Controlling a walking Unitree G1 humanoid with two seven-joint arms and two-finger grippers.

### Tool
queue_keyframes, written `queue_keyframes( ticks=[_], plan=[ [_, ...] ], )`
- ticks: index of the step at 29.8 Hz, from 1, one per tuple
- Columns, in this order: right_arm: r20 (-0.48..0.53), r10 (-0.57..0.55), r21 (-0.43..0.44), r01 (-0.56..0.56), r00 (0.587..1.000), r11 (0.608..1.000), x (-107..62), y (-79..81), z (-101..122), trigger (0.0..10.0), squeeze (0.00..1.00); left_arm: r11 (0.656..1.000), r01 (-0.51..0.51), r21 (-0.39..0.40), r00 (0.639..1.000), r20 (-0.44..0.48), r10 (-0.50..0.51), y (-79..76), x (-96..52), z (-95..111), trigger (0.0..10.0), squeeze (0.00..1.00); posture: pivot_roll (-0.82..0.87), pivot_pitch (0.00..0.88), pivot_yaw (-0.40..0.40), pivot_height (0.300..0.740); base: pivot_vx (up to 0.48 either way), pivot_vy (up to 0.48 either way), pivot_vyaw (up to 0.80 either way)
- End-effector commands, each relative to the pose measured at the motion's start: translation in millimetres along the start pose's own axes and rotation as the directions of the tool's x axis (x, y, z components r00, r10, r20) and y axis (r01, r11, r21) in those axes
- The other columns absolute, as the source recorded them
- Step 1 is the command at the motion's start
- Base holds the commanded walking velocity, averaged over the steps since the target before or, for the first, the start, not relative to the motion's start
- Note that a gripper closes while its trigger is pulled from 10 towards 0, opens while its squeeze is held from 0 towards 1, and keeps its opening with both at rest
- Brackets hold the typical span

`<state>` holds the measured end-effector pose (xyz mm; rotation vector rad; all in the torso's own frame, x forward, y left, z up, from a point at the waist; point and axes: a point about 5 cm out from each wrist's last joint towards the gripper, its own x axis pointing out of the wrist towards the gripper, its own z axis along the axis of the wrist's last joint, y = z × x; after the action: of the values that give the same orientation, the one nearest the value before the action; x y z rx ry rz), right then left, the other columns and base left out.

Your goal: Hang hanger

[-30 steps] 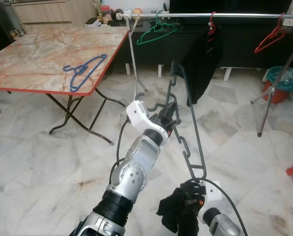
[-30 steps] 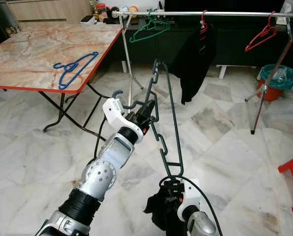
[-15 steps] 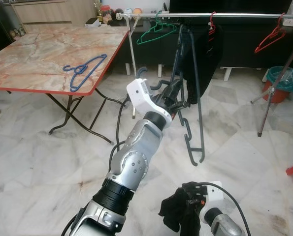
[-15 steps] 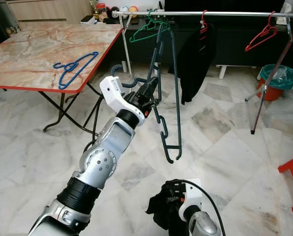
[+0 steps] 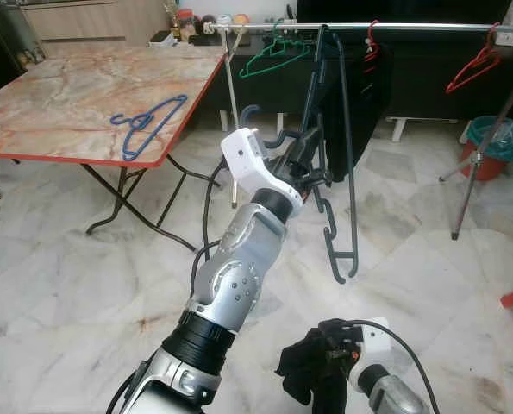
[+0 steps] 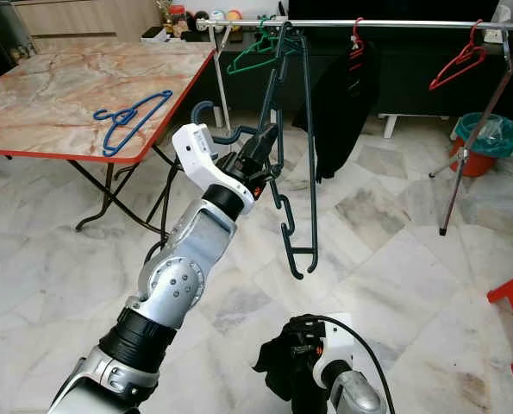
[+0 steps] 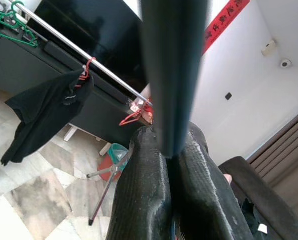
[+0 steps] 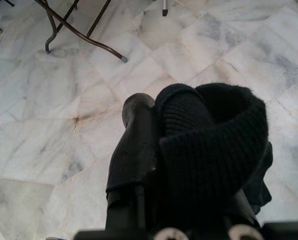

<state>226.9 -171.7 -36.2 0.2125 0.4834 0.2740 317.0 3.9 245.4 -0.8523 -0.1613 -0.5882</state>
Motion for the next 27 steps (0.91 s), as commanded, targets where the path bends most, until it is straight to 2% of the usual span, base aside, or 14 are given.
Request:
queue_keyframes(
  ticks=[1,2,3,4,6,8,15,17,19,20,21,22,23,27],
  plan=[
    [0.000,0.001,-0.005,-0.001,1.000,1.000,0.3,0.7,0,10.0,0.00,0.997,0.068,-0.045,0.997,0.039,-0.066,-25.1,7.7,2,10.0,0.00,-0.01,0.029,0.077,0.740,0.000,0.000,0.00],
    [-0.062,-0.035,0.009,0.036,0.997,0.999,-13.2,-12.3,-18,10.0,0.00,0.687,-0.096,0.721,0.939,-0.163,0.302,128.0,-50.9,-24,10.0,0.00,-0.01,0.029,0.073,0.740,0.000,0.000,0.00],
    [-0.062,-0.035,0.009,0.036,0.997,0.999,-13.2,-12.3,-18,10.0,0.00,0.687,-0.096,0.721,0.939,-0.163,0.302,128.0,-50.9,-24,10.0,0.00,-0.01,0.029,0.073,0.740,0.000,0.000,0.00],
    [-0.085,-0.052,0.012,0.053,0.995,0.999,-19.7,-18.4,-25,10.0,0.00,0.434,0.053,0.900,0.827,-0.283,0.486,194.5,-112.0,-17,10.0,0.00,-0.01,0.026,0.073,0.740,0.000,0.000,0.00],
    [-0.085,-0.056,0.012,0.057,0.995,0.998,-19.9,-19.3,-24,10.0,0.00,0.424,0.069,0.903,0.811,-0.299,0.503,198.6,-118.2,-19,10.0,0.00,-0.01,0.024,0.075,0.740,0.000,0.000,0.00],
    [-0.073,-0.078,0.018,0.080,0.994,0.997,-20.8,-22.1,-23,10.0,0.00,0.411,0.089,0.907,0.752,-0.332,0.570,211.2,-138.5,-25,10.0,0.00,-0.01,0.018,0.077,0.740,0.000,0.000,0.00],
    [-0.070,-0.090,0.020,0.092,0.994,0.996,-21.5,-24.1,-23,10.0,0.00,0.401,0.080,0.912,0.692,-0.340,0.637,225.5,-164.0,-28,10.0,0.00,-0.01,0.009,0.078,0.740,0.000,0.000,0.00],
    [-0.076,-0.113,0.016,0.115,0.991,0.993,-22.6,-26.2,-24,10.0,0.00,0.403,0.099,0.910,0.634,-0.370,0.679,235.3,-186.0,-32,10.0,0.00,-0.01,0.002,0.080,0.740,0.000,0.000,0.00],
    [-0.079,-0.120,0.013,0.122,0.990,0.993,-23.0,-26.7,-25,10.0,0.00,0.406,0.105,0.908,0.620,-0.379,0.687,236.7,-190.7,-33,10.0,0.00,-0.01,0.002,0.080,0.740,0.000,0.000,0.00],
    [-0.117,-0.204,0.021,0.208,0.972,0.978,-30.1,-34.0,-33,10.0,0.00,0.451,0.087,0.888,0.531,-0.424,0.734,243.4,-217.9,-41,10.0,0.00,-0.01,0.000,0.080,0.740,0.000,0.000,0.00],
    [-0.141,-0.243,0.025,0.248,0.960,0.968,-31.6,-35.4,-37,10.0,0.00,0.473,0.064,0.879,0.487,-0.441,0.754,245.9,-230.9,-44,10.0,0.00,-0.01,0.000,0.080,0.740,0.000,0.000,0.00],
    [-0.175,-0.288,0.028,0.297,0.942,0.954,-33.3,-35.6,-43,10.0,0.00,0.499,0.026,0.866,0.418,-0.463,0.782,249.0,-250.4,-48,10.0,0.00,-0.01,0.000,0.078,0.740,0.000,0.000,0.00],
    [-0.175,-0.288,0.028,0.297,0.942,0.954,-33.3,-35.6,-43,10.0,0.00,0.499,0.026,0.866,0.418,-0.463,0.782,249.0,-250.4,-48,10.0,0.00,-0.01,0.000,0.078,0.740,0.000,0.000,0.00],
    [-0.270,-0.357,0.008,0.373,0.894,0.928,-47.8,-37.7,-64,10.0,0.00,0.509,-0.046,0.860,0.283,-0.477,0.832,252.9,-291.9,-52,10.0,0.00,-0.02,0.000,0.071,0.740,0.000,0.000,0.00]
  ],
)
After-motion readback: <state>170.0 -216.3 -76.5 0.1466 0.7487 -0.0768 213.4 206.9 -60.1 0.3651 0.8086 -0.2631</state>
